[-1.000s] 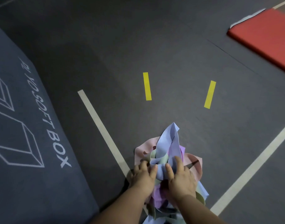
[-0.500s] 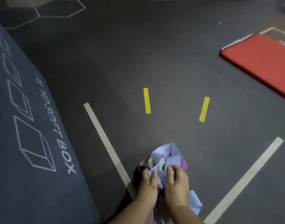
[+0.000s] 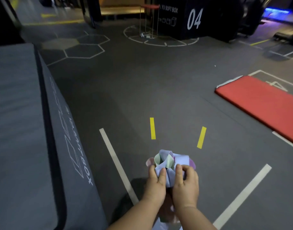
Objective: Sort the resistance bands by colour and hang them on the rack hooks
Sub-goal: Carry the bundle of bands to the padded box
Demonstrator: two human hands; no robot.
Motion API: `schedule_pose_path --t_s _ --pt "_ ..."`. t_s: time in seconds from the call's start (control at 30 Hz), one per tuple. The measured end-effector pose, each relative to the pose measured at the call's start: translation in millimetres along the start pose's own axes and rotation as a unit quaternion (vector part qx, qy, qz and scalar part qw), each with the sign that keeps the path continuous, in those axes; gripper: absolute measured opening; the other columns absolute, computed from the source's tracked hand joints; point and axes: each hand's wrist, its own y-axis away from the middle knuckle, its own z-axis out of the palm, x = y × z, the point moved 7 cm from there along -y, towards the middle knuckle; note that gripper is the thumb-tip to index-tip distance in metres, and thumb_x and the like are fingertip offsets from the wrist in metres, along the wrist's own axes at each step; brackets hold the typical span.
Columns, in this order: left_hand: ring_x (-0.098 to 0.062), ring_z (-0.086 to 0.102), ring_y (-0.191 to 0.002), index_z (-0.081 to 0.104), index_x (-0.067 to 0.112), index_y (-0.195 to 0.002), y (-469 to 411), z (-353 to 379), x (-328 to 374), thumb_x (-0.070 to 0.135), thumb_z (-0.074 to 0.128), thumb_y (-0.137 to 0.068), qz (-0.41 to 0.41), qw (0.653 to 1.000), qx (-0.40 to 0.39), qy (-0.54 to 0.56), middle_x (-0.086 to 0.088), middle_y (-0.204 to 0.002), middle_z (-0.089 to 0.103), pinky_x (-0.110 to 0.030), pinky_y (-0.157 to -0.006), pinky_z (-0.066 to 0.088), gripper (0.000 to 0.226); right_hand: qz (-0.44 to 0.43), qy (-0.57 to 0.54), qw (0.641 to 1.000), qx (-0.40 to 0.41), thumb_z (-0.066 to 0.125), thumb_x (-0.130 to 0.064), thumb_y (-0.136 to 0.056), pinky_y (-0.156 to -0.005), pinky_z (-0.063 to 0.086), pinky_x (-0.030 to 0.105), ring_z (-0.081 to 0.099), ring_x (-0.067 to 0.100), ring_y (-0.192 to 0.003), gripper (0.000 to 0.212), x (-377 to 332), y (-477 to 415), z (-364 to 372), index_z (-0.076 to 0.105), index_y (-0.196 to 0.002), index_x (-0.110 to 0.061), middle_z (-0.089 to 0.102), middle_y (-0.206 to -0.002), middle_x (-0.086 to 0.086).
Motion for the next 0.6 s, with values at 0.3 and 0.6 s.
schedule_pose_path --t_s 0.3,0.6 --pt "-0.024 0.058 -0.100 0.033 0.024 -0.130 54.6 -37.8 82.3 0.040 0.040 -0.100 0.066 0.996 0.020 0.055 -0.006 -0.115 0.060 -0.029 -0.084 0.045 0.035 -0.066 -0.067 0.995 0.035 0.041 -0.057 -0.075 -0.063 0.033 0.013 0.051 0.002 -0.078 0.032 -104.0 16.3 -32.5 0.050 -0.072 -0.027 0.054 -0.086 -0.005" --pt "-0.015 0.054 -0.105 0.025 0.023 -0.144 131.2 -126.8 170.9 0.034 0.038 -0.102 0.170 0.973 0.057 0.146 0.004 -0.119 0.052 -0.025 -0.089 0.042 0.045 -0.138 -0.149 0.979 0.038 0.036 -0.070 -0.068 -0.068 0.038 0.022 0.054 0.010 -0.083 0.047 -232.2 62.0 -36.3 0.054 -0.082 -0.029 0.057 -0.093 -0.001"
